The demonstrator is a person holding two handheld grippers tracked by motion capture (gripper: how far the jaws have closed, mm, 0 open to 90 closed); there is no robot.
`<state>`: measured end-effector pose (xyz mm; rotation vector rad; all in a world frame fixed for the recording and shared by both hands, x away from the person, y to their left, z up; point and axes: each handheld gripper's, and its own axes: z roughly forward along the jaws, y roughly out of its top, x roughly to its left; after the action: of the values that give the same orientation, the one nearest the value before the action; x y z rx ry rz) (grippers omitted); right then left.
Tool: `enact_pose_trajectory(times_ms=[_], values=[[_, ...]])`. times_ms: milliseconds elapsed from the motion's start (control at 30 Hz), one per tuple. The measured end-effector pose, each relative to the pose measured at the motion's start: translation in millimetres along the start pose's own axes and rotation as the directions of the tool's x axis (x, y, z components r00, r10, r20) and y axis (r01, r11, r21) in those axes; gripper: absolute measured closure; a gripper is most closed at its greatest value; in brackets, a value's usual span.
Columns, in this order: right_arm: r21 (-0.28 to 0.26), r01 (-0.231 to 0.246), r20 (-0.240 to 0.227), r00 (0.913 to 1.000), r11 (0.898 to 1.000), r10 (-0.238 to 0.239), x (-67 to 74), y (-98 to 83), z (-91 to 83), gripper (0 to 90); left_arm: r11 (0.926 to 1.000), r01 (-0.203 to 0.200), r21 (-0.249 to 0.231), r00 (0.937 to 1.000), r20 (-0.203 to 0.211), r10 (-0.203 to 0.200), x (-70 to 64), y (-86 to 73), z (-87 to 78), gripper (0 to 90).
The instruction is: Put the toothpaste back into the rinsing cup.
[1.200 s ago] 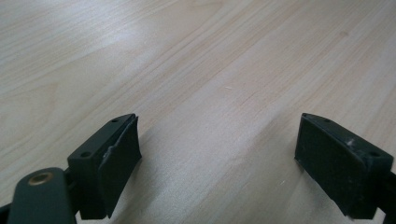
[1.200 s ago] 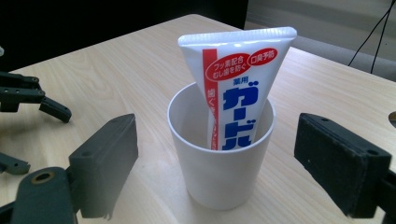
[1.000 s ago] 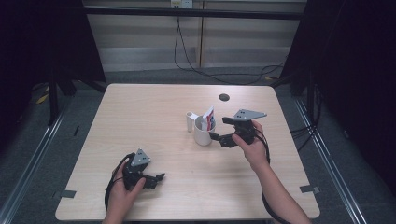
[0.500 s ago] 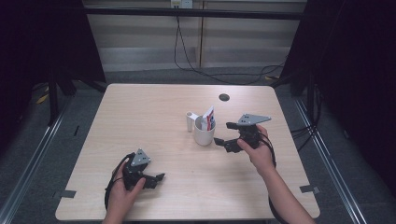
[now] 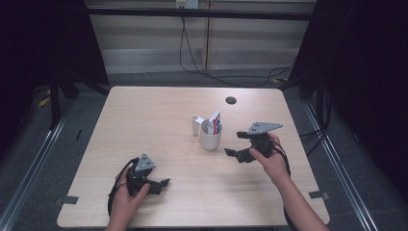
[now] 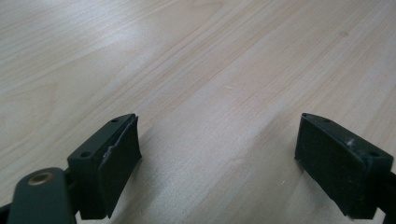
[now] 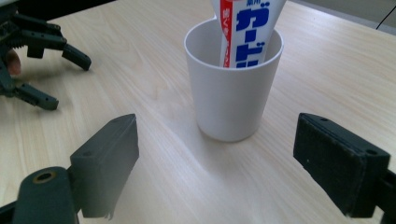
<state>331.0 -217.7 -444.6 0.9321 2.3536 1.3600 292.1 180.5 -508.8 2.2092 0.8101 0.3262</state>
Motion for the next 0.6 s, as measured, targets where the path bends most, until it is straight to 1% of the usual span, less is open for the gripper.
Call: enact_pose_trajectory(times_ms=[133, 167, 267, 367, 600], values=[[0.017, 0.002, 0.006, 1.0, 1.0, -0.002, -0.6, -5.0, -4.0, 13.6, 1.0, 0.0, 0.0, 1.0, 0.0, 0.0, 0.0, 0.0, 0.0, 13.7], [0.025, -0.005, 0.0, 1.0, 1.0, 0.005, -0.8, -6.6, -4.9, 13.6, 1.0, 0.0, 0.0, 1.0, 0.0, 0.0, 0.0, 0.0, 0.0, 13.7], [0.046, -0.001, 0.004, 1.0, 0.999, 0.0, -1.8, -11.1, -7.8, 13.6, 1.0, 0.001, 0.0, 1.0, 0.0, -0.001, 0.0, 0.0, 0.0, 13.7], [0.055, -0.003, -0.004, 1.0, 0.999, 0.003, -2.7, -15.0, -12.2, 13.6, 1.0, 0.001, 0.0, 1.0, 0.0, -0.001, 0.0, 0.0, 0.0, 13.7], [0.085, 0.003, 0.0, 1.0, 0.996, -0.003, -4.3, -24.0, -20.7, 13.7, 1.0, 0.001, -0.001, 1.0, 0.0, -0.001, -0.1, 0.0, 0.0, 13.7]])
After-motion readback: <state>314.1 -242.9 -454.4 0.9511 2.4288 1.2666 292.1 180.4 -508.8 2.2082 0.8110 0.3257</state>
